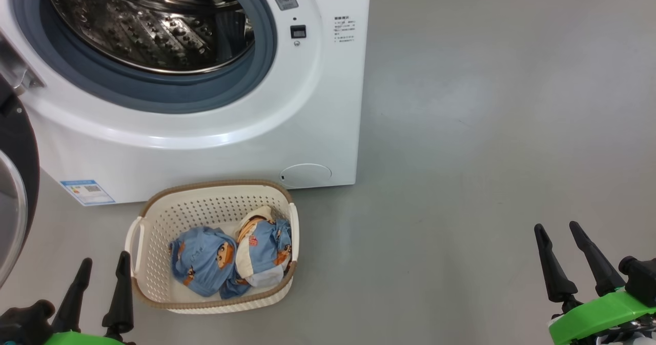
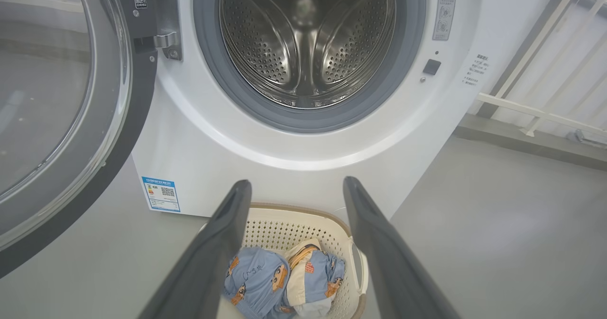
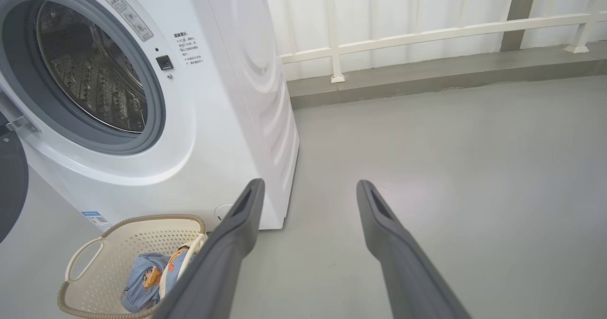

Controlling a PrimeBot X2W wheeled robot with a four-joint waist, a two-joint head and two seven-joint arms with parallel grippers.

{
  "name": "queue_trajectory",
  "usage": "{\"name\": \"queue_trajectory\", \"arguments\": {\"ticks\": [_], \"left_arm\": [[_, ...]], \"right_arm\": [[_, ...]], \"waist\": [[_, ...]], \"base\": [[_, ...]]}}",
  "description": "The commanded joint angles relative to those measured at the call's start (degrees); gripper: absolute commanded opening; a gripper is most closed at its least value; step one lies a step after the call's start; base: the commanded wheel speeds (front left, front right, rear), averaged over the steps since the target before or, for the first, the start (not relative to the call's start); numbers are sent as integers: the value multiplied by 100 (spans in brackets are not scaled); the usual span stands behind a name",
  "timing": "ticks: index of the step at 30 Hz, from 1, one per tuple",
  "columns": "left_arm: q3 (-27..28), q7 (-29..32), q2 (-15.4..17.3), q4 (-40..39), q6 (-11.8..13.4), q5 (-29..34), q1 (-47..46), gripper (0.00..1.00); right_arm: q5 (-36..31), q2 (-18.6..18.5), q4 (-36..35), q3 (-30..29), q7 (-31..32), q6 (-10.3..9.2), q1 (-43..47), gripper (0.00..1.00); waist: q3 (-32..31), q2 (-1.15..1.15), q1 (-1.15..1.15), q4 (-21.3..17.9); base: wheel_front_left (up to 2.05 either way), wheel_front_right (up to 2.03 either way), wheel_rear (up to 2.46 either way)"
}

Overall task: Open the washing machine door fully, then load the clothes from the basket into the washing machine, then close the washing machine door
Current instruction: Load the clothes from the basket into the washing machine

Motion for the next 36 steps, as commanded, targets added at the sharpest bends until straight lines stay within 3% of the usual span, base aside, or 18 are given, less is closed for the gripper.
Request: {"name": "queue_trajectory", "arguments": {"ticks": [1, 17, 36], "left_arm": [[179, -37, 213, -91, -8, -44, -193, 100], [95, -37, 300, -1, -8, 48, -271, 100], [7, -37, 70, 195, -8, 211, -339, 100]], "right_arm": [[-35, -76, -150, 96, -69, 9, -66, 100], [-30, -49, -128, 126, -69, 9, -97, 100], [-51, 41, -143, 170, -69, 9, -161, 100]], "waist": [[6, 0, 0, 0], [85, 0, 0, -5], [233, 0, 0, -6]], "base": [[52, -141, 88], [93, -167, 74], [10, -10, 0]]}}
